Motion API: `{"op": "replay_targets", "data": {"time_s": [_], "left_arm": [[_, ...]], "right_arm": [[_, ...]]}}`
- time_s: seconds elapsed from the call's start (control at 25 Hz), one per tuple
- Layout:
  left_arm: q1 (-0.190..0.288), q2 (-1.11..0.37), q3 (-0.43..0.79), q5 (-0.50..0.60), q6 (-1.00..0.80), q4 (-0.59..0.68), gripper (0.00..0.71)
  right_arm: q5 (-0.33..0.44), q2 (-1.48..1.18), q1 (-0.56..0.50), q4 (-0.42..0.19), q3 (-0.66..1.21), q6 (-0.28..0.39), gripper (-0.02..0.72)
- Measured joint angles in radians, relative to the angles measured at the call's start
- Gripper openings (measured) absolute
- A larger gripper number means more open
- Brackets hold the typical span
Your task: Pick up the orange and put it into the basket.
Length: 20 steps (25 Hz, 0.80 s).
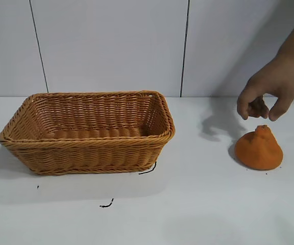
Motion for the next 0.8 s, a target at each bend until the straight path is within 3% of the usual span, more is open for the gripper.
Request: {"op": "replay_targets", "data": {"time_s": [0.56,0.8], "left_arm": [[0.000,0.000,0.000,0.000,0.000,0.000,0.639],[0.000,0.000,0.000,0.000,0.000,0.000,0.639]], "right_arm": [[0.000,0.003,0.000,-0.004,0.000,0.000,0.695],[0.004,0.231,0.000,-0.007,-0.060,0.026,0.695]]}}
